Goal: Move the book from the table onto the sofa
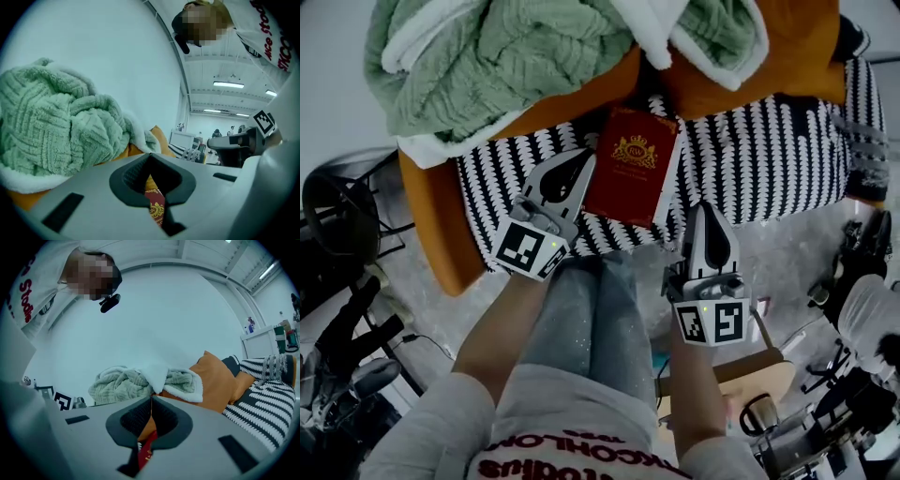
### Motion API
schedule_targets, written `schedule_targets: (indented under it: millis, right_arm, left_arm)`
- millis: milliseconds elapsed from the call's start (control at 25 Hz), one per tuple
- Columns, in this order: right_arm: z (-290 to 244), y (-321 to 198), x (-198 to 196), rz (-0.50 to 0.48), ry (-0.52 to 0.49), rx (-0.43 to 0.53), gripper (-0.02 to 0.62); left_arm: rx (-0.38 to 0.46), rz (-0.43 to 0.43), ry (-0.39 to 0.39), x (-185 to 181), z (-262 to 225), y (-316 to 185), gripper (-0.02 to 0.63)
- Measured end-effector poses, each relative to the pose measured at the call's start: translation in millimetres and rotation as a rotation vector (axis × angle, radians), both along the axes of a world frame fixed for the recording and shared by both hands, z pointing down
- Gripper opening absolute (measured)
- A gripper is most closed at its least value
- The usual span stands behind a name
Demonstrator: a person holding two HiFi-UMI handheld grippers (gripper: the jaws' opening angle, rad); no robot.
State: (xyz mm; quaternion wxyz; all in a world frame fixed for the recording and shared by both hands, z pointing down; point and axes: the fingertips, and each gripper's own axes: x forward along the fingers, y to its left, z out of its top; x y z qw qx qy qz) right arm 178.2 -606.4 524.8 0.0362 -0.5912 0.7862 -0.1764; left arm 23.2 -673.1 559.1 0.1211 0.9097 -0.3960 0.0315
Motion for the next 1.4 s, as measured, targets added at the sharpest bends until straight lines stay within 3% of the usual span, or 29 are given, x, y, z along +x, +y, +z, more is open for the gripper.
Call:
schedule_targets:
  millis: [600,1160,1400]
  right_arm:
    - [-99,20,-15,-0.03,0.066,0.039,0.028]
    - [-200,63,-22,0.026,0.088,0.083,0.028]
    - [-242,71,-26,0.039,0.091,0.115,0.028]
  left_arm:
    - [0.061,-0.062,0.03,-46,-108,37,0.015]
    - [0.108,-0.026,0.033,-66,-189,83,0.015]
    - [0.079,-0.028,0.099,-70,-215,90,0.015]
